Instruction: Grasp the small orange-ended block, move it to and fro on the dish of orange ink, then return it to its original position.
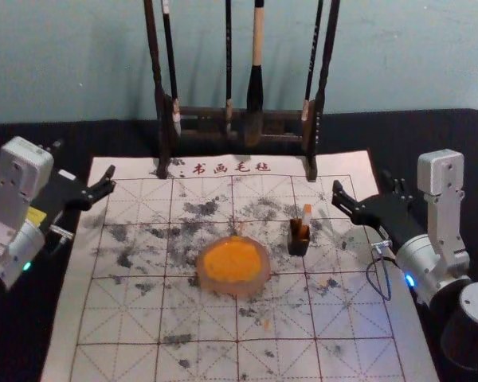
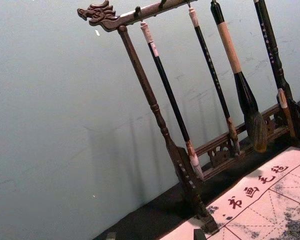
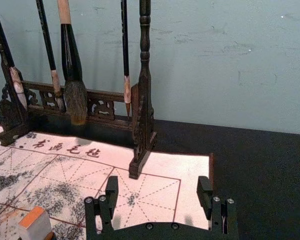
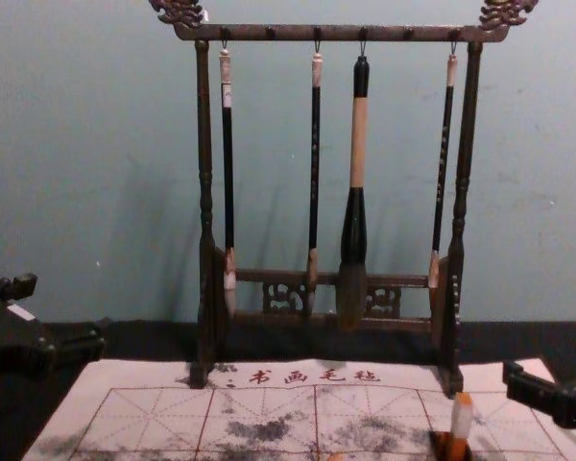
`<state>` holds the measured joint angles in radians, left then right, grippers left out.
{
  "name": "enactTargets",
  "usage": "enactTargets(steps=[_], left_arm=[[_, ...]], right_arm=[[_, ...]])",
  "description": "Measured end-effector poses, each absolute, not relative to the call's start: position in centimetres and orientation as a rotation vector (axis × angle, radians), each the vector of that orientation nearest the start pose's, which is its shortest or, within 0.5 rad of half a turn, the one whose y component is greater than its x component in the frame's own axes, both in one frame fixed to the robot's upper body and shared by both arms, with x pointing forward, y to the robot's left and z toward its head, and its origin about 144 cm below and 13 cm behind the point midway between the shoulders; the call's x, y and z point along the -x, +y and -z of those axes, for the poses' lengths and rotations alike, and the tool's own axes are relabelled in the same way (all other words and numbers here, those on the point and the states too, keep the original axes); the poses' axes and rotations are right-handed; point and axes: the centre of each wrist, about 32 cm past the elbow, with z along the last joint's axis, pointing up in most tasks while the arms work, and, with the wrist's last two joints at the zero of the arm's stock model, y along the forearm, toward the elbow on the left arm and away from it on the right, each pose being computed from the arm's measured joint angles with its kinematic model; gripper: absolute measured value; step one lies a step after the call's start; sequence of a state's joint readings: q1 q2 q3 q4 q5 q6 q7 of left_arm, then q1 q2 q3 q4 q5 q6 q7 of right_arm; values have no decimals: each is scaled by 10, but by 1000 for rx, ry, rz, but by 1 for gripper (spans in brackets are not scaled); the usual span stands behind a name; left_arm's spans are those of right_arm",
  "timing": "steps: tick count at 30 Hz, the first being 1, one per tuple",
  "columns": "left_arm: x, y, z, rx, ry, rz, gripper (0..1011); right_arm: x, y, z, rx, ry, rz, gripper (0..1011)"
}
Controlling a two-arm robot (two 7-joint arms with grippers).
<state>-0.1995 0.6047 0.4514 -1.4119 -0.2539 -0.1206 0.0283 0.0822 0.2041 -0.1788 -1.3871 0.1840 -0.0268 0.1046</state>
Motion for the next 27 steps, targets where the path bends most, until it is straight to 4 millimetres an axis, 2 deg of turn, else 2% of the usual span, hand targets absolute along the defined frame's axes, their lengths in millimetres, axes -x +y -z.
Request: enactTargets(steps=[27], left_arm=[[-489,310,-1140,-305,-285,-1248,1001]], right_arm=[[-476,-243,-1109,100,57,1326,1002]])
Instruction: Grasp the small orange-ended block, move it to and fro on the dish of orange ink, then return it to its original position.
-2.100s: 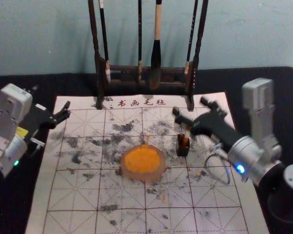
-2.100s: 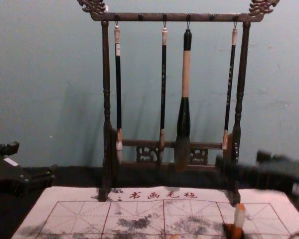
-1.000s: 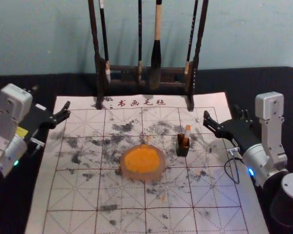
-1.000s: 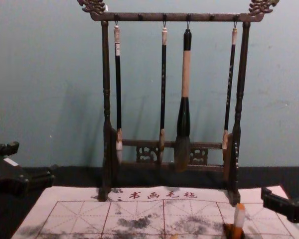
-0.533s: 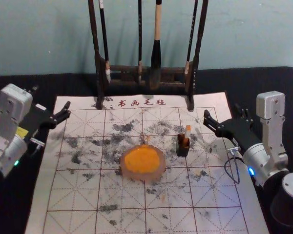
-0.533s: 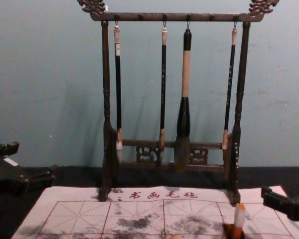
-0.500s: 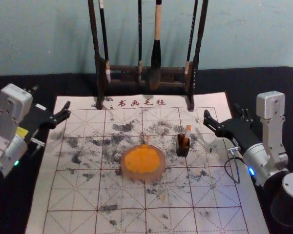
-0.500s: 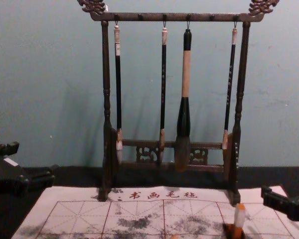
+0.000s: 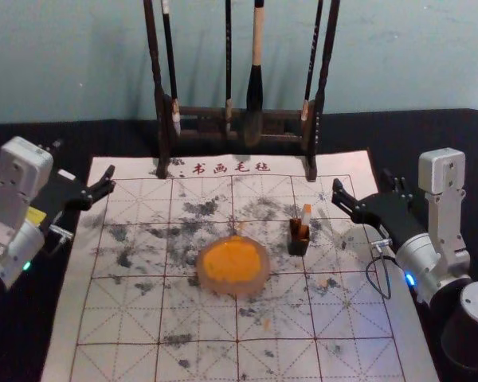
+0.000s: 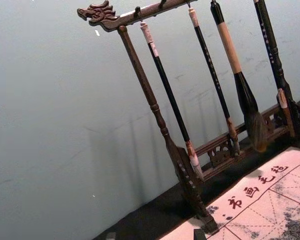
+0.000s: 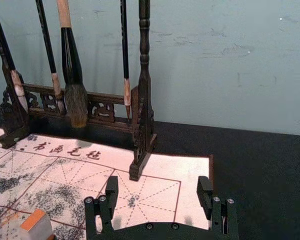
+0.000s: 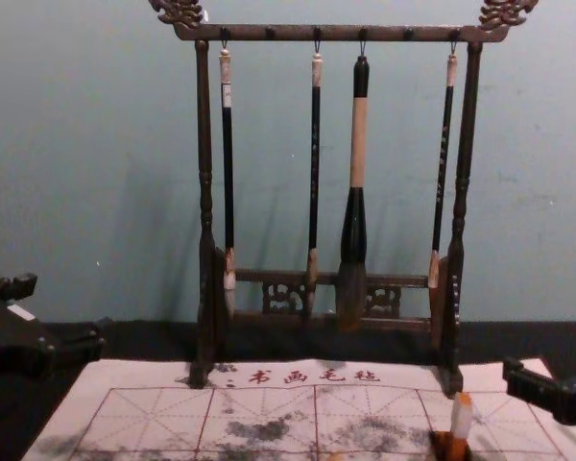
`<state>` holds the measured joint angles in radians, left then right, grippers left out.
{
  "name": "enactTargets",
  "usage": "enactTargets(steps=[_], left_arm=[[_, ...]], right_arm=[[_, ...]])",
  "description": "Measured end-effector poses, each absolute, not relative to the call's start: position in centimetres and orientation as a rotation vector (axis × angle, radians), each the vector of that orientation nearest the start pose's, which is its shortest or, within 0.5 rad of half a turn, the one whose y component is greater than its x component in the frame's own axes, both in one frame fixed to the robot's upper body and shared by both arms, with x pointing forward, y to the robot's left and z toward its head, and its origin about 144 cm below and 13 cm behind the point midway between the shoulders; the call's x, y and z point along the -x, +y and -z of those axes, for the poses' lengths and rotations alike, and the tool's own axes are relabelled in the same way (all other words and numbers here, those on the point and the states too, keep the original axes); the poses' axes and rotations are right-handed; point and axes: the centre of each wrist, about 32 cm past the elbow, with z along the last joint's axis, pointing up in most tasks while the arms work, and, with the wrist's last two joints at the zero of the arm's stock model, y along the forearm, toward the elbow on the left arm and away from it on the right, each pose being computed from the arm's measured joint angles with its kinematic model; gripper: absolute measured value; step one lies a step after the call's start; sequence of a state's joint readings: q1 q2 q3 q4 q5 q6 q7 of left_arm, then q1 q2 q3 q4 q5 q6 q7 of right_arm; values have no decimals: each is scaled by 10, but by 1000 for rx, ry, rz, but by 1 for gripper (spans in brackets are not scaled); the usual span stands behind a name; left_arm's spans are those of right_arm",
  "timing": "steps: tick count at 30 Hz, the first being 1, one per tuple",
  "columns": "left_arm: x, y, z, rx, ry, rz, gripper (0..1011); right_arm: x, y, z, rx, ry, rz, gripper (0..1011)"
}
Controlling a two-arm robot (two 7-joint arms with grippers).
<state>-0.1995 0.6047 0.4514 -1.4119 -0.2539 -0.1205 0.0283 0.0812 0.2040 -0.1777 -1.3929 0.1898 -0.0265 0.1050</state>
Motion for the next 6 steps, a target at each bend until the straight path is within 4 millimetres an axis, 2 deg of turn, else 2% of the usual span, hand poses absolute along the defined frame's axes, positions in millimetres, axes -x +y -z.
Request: enactTargets(steps=[6], left_arm=[[-489,310,-1140,-304,-285,-1248,1001]], right_arm=[[-476,-243,-1109,99,57,1326,1002]])
